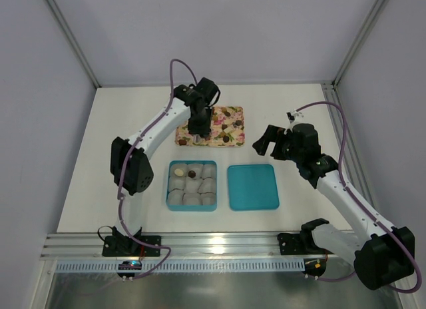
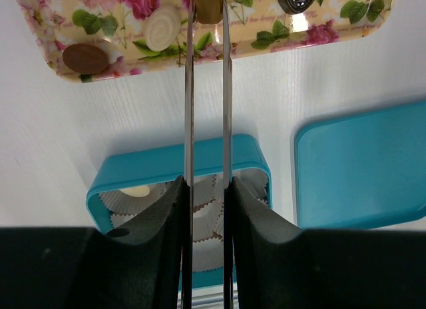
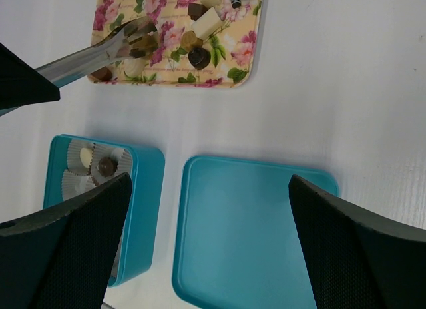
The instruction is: Pack the chocolate
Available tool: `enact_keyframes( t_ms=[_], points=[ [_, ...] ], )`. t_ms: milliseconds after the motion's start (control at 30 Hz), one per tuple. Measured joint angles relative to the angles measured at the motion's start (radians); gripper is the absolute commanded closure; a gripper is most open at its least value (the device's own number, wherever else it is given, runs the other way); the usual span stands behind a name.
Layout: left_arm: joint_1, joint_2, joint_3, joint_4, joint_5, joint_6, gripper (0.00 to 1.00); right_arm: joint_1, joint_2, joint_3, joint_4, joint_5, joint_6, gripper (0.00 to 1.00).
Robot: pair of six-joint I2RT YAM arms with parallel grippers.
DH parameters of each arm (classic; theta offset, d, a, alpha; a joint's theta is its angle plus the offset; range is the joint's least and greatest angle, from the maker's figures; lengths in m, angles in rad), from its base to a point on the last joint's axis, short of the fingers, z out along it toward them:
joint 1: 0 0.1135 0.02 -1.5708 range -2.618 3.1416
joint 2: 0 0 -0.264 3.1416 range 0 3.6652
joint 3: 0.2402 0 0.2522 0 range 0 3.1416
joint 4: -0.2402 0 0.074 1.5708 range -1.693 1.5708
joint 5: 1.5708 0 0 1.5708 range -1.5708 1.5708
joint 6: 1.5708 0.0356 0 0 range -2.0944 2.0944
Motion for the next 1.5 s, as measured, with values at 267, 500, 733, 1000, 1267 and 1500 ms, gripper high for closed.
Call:
enact_keyframes(
  t_ms=[267, 500, 733, 1000, 1267, 1500],
  points=[
    [0.0, -0.117, -0.055, -0.017, 0.017, 0.01, 0.79, 0.0, 0.009, 0.0, 0.008, 0.0, 0.0, 0.0],
    [0.0, -0.249, -0.166, -0.032, 0.051, 0.01, 0.79, 0.0, 0.02, 0.0, 0.015, 0.002, 0.001, 0.0],
    [-0.011, -0.395, -0.277, -0.053, 0.082, 0.01, 0.78, 0.0, 0.026, 0.0, 0.019, 0.008, 0.007, 0.0],
    [-0.05, -0.52, -0.383, -0.068, 0.105, 0.009, 0.78, 0.0, 0.028, 0.0, 0.021, 0.016, 0.023, 0.0],
    [-0.111, -0.561, -0.477, -0.06, 0.118, -0.013, 0.78, 0.0, 0.028, 0.0, 0.021, 0.024, 0.027, 0.0],
    [-0.152, -0.57, -0.555, -0.019, 0.129, -0.041, 0.77, 0.0, 0.021, 0.0, 0.017, 0.032, 0.027, 0.0]
  ],
)
